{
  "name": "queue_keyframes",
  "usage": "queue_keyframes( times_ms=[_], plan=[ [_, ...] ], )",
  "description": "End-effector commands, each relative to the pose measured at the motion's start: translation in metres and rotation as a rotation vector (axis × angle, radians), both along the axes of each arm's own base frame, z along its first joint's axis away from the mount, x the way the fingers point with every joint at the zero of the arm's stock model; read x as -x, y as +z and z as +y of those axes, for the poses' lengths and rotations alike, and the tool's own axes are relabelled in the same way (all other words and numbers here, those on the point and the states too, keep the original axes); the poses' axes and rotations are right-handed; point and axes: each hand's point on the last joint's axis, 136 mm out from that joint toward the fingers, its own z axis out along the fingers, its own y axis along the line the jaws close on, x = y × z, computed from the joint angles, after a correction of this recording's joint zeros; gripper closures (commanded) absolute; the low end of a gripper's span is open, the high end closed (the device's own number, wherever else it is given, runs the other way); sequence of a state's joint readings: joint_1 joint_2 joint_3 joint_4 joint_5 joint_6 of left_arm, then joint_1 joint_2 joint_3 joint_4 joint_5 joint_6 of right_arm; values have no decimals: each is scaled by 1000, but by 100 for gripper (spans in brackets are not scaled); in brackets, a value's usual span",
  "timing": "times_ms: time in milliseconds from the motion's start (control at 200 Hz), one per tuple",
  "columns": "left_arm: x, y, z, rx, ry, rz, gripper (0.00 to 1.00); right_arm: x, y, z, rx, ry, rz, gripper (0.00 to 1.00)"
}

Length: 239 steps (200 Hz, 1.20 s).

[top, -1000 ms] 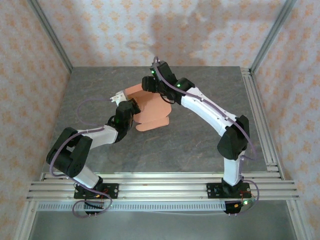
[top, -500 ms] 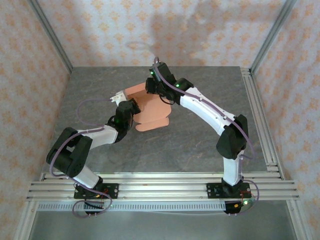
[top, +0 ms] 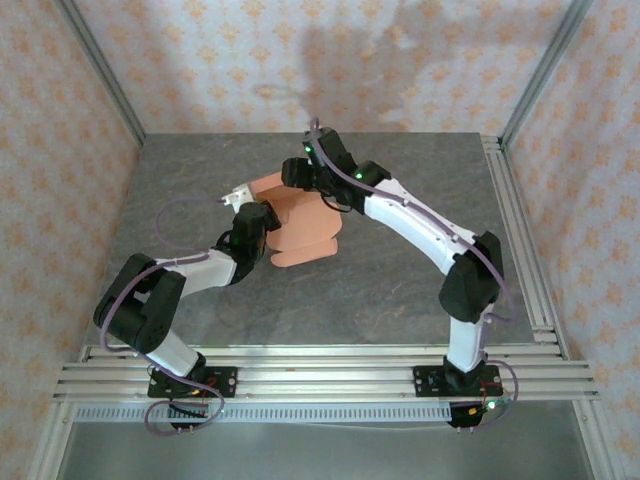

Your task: Fold the paper box

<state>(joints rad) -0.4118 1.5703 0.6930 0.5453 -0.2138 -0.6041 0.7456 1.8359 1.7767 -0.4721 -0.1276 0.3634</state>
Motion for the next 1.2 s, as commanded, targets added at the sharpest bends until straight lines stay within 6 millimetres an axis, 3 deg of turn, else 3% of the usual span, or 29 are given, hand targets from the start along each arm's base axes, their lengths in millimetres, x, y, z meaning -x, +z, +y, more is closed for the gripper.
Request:
queue_keyframes(
  times_ms=[0,165,335,415,511,656,731,946,1191],
  plan=[
    [-3,7,1,-4,1,28,100,22,64,-9,-92,95,-168,36],
    [-1,2,-4,-27,-70,61,100,43,82,-50,-79,157,-294,33],
    [4,8,-11,-37,-197,56,100,24,66,-122,-128,68,-253,40],
    [8,14,-20,-30,-274,46,100,20,52,-138,-157,116,-202,42],
    [12,24,-33,-7,-358,-1,100,25,31,-133,-118,247,-157,42],
    [16,34,-43,19,-423,-45,100,25,7,-124,-52,353,-101,56],
    [16,37,-39,21,-395,-53,100,28,4,-114,-91,410,-66,63],
    [12,37,-31,16,-338,-8,100,53,-9,-86,-66,544,-45,66],
    [11,34,-36,27,-358,5,100,49,-5,-54,-76,562,-124,73]
  ],
)
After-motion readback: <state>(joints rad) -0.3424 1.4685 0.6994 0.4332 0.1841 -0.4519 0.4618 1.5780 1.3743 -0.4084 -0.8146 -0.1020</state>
